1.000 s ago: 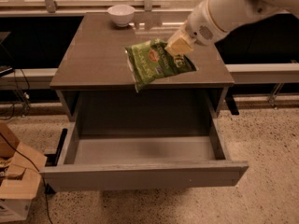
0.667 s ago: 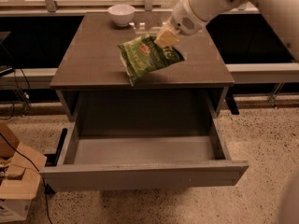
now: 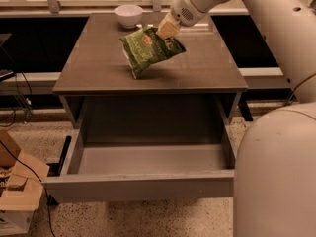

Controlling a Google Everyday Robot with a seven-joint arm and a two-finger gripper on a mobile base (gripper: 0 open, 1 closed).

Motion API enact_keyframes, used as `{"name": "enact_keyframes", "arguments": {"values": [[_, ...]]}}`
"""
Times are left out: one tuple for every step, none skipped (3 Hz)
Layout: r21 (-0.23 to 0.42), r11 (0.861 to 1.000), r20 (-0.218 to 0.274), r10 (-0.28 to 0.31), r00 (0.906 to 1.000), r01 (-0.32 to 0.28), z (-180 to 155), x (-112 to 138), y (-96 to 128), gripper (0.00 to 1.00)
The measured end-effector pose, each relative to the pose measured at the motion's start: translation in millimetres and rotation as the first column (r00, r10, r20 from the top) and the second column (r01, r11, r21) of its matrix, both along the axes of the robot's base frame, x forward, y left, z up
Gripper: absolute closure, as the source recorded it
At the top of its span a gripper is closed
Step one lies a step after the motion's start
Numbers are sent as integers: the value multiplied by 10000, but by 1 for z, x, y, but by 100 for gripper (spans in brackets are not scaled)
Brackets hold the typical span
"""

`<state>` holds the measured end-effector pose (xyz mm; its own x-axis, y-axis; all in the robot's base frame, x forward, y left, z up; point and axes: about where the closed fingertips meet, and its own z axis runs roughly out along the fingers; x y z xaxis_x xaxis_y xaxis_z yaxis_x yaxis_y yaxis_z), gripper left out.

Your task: Pick green jalapeno chip bag from top drawer and place on counter

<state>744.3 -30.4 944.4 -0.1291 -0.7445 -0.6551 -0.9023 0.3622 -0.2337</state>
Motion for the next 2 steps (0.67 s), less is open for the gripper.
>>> {"name": "enact_keyframes", "arguments": {"values": [[-12, 10000, -61, 41, 10000, -41, -4, 1, 3, 38], [-19, 10000, -120, 90, 9999, -90, -8, 2, 6, 7]]}}
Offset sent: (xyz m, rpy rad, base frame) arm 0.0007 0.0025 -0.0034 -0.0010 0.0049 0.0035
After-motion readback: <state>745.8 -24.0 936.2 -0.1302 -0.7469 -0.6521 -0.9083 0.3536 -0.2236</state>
